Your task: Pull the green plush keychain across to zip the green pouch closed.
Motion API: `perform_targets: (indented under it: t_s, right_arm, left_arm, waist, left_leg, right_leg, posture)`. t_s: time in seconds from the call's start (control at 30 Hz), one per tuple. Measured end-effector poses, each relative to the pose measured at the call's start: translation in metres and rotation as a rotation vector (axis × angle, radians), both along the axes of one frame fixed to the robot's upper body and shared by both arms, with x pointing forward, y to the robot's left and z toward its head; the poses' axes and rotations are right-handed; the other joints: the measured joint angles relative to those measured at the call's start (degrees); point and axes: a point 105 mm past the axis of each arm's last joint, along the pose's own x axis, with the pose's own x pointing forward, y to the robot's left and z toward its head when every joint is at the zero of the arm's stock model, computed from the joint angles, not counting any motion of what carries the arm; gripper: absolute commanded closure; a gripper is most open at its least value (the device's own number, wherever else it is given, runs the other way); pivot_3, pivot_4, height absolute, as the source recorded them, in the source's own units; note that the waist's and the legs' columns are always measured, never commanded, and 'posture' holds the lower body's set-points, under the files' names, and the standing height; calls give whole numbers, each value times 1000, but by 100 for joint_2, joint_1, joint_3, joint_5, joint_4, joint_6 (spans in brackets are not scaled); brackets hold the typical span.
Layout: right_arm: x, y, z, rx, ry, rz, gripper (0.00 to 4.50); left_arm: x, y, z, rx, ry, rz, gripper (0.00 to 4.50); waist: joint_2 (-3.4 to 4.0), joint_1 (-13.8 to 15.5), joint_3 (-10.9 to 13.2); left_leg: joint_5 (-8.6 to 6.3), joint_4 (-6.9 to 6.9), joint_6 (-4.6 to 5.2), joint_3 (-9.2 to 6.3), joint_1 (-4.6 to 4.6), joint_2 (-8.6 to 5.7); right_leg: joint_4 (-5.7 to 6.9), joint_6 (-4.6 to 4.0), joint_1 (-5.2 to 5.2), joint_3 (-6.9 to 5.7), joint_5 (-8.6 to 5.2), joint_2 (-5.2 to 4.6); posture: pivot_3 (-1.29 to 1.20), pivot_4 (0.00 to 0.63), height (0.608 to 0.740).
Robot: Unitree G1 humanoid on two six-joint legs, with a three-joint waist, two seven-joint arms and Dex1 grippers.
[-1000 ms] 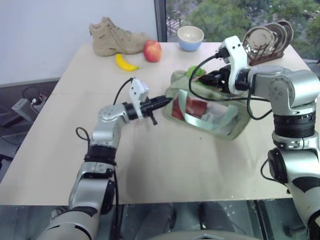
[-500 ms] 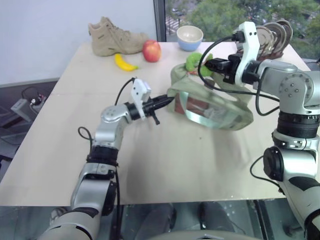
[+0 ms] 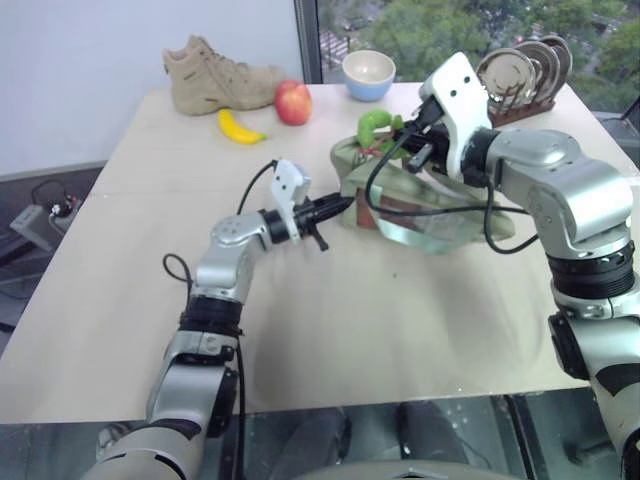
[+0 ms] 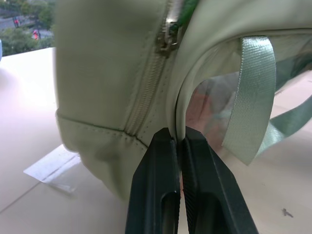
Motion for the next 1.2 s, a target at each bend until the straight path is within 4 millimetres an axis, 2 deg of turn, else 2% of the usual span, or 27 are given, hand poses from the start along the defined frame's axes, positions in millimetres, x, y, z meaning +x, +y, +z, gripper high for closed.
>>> perform_targets:
  t_s: [0.07,0.13,0.17,0.23,0.3,0.63,0.67,0.7,0.77,0.9,1.03,1.2]
  right_arm:
    - [1,0,0,-8,-10,0,4466]
    - [1,0,-1,-9,-7,3,3775]
    - [1,0,-1,-6,-2,9,3565]
    - [2,0,0,16,4,24,2718]
    - [4,-2,-2,19,20,17,1677]
    - [14,-7,-5,69,36,-18,1677]
    - [15,-8,-6,74,43,-22,2059]
    - [15,-8,-6,74,43,-22,2162]
    - [18,-10,-9,80,60,-33,2778]
    - [22,-15,-12,80,73,-55,4469]
    - [23,-18,-9,74,44,-65,4469]
    - [22,-23,9,134,-34,-60,4469]
  left_arm:
    - [-1,0,1,-3,17,8,4500]
    - [-2,0,1,-2,26,10,4500]
    - [-2,0,1,-4,33,12,4500]
    - [-4,-3,2,-15,50,7,4500]
    - [-5,-5,4,-17,61,2,4500]
    - [-8,-6,2,-23,85,1,4500]
    - [-8,-6,2,-23,85,1,4500]
    - [-8,-6,2,-23,85,1,4500]
    - [-8,-6,3,-19,77,4,4500]
    - [-8,-7,3,9,40,8,4500]
    - [-8,-9,2,29,13,10,4500]
    - [-4,-8,1,35,11,45,4500]
  waist:
    - [0,8,0]
    - [0,11,0]
    - [0,12,0]
    - [0,11,0]
    - [0,10,0]
    - [0,7,0]
    - [0,8,0]
    - [0,8,0]
    - [0,7,0]
    - [0,7,0]
    - [0,11,0]
    - [0,13,0]
  left_leg:
    - [0,1,0,0,-1,-2]
    - [0,1,0,0,0,-3]
    - [0,0,0,-1,0,-3]
    - [0,-1,0,-1,0,-2]
    - [0,-1,0,-1,1,-2]
    - [0,-1,0,1,3,-2]
    - [0,-1,0,0,3,-2]
    - [0,-1,0,0,3,-2]
    - [0,-2,0,0,4,-2]
    - [0,-2,0,0,3,-2]
    - [0,-2,0,0,3,-2]
    - [0,-1,0,0,4,-2]
  right_leg:
    - [0,0,1,0,0,0]
    - [-1,0,1,0,0,0]
    - [-2,0,1,-1,0,0]
    - [-2,0,1,-1,0,0]
    - [-2,0,1,-1,0,0]
    - [-1,0,3,0,0,0]
    - [-1,0,3,-1,0,0]
    - [-1,0,3,-1,0,0]
    - [-1,0,2,-1,0,0]
    - [-2,0,2,-1,0,0]
    - [-2,0,3,-1,0,0]
    - [-1,0,4,-1,0,0]
  posture:
    - [0,150,740]
    - [0,150,740]
    - [0,150,740]
    - [0,150,740]
    - [0,150,740]
    - [0,150,740]
    - [0,150,740]
    - [0,150,740]
    - [0,150,740]
    - [0,150,740]
    - [0,150,740]
    - [0,150,740]
